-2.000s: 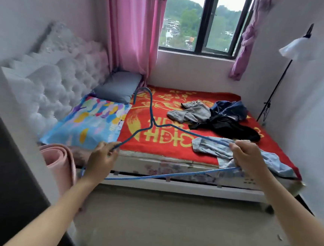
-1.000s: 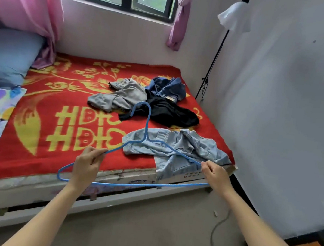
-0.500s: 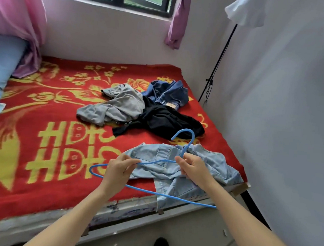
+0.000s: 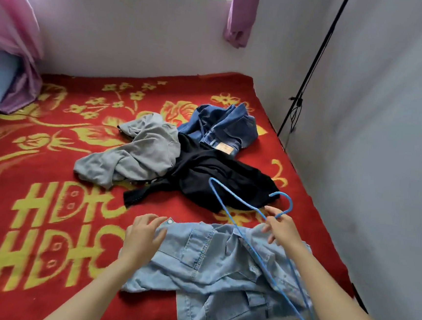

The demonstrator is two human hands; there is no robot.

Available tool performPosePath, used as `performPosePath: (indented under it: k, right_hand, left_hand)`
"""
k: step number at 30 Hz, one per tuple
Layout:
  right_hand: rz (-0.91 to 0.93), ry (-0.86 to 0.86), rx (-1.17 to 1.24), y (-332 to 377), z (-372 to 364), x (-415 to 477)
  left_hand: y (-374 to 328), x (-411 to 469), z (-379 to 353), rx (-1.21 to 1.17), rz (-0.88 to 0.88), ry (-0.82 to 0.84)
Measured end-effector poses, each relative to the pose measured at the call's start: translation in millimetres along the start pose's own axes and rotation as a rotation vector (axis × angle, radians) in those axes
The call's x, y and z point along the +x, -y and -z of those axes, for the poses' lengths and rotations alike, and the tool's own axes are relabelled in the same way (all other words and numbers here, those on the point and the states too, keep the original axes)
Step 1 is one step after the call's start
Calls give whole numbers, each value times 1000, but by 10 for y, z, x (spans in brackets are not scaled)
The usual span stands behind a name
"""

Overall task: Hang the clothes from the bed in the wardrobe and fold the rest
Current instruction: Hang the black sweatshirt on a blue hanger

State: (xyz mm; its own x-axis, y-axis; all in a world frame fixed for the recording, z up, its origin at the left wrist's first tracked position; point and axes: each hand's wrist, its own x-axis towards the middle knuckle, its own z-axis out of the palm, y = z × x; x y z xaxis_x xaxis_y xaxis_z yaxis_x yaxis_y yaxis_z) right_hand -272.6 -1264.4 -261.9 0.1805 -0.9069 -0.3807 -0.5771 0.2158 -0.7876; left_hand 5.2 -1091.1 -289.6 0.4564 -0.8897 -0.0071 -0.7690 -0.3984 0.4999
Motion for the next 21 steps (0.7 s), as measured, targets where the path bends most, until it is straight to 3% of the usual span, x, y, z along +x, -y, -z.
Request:
performPosePath:
  k: [6, 11, 21]
  right_hand:
    - [-220, -41, 195, -360, 275, 978]
    - [-274, -89, 145, -527, 131, 1492]
    - [3, 26, -574, -397, -403, 2099]
  left_hand:
    - [-171, 459, -413, 74, 119, 160]
    - [-241, 839, -606, 99, 203, 242]
    - [-193, 1135, -748, 49, 372, 229]
